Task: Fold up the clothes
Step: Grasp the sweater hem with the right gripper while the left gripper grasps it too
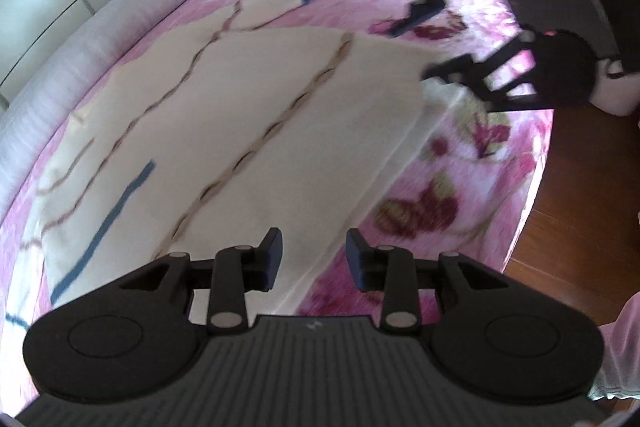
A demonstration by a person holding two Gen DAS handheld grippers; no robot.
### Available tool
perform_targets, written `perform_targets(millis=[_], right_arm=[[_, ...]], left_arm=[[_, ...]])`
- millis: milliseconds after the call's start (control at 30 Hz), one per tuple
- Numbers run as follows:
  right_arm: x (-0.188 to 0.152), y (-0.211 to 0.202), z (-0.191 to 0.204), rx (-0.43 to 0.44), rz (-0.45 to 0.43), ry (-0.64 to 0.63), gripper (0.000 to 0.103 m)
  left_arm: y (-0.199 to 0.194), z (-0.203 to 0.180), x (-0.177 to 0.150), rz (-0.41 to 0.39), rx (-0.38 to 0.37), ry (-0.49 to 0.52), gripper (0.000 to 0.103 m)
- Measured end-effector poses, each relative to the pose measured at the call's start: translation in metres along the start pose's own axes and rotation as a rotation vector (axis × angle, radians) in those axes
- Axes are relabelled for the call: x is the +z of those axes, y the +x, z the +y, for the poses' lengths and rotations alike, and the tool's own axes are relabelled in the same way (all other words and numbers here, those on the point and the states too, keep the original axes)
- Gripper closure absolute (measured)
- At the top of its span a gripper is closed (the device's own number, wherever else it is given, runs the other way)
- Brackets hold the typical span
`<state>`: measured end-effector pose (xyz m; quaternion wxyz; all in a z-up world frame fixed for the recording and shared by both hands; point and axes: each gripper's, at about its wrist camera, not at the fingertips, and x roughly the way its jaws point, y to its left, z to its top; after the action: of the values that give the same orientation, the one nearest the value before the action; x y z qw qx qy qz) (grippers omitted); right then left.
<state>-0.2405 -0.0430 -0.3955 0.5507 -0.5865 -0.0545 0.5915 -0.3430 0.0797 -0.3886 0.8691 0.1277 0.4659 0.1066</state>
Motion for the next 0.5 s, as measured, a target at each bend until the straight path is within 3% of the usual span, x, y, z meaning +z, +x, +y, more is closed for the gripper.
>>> perform_targets(millis=[67,100,133,200,300,400,467,500], right_arm=[[0.001,0.009,-0.01,0.045,0.02,0.063,0.074],[0.001,0.009,-0.019,0.07,0.008,0.125,0.097],[0.0,0.009,-0.03,0.089,-0.003,0.199,0.102],[-0.005,0.003,-0.053,0.09,-0.026,0.382,0.102],[-0.007,-0.003,-0.067,0.074,-0.054,0.448,0.102],[-0.003,-0.002,-0.062,0.075,-0.057,0.399,0.102],[-0.001,0.0,-0.05,0.073,-0.036,0.336,0.102],[-0.001,0.002,-0.044,0.073,-0.02,0.303,0.102]], left_arm=[[0.005,-0.004,0.005,-0.003,0.0,0.028,0.072],[0.007,-0.006,0.007,-0.006,0.003,0.044,0.072],[0.009,-0.007,0.009,-0.009,0.005,0.056,0.072],[0.013,-0.008,0.011,-0.011,0.011,0.067,0.072],[0.017,-0.009,0.014,-0.006,0.027,0.081,0.072],[0.021,-0.006,0.014,-0.001,0.053,0.08,0.072],[0.022,-0.002,0.012,0.003,0.068,0.086,0.089],[0.023,0.001,0.011,0.005,0.072,0.089,0.092]])
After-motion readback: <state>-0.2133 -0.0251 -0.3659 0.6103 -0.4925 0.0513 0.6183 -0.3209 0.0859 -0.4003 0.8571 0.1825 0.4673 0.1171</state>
